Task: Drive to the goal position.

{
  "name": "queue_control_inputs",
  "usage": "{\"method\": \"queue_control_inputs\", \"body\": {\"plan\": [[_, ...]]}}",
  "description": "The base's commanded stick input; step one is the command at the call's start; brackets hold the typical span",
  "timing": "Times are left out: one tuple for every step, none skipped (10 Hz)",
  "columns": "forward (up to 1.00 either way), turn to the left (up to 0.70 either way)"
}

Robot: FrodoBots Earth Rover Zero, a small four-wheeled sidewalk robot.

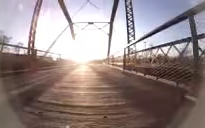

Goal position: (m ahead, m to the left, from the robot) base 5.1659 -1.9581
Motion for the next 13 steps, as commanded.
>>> {"method": "queue_control_inputs", "body": {"plan": [[0.70,0.06],[0.70,0.06],[0.70,0.06],[0.70,0.07],[0.70,0.13],[0.70,0.14],[0.70,0.14],[0.70,0.14],[0.70,0.14],[0.70,0.14],[0.70,0.14],[0.70,0.14],[0.70,0.14]]}}
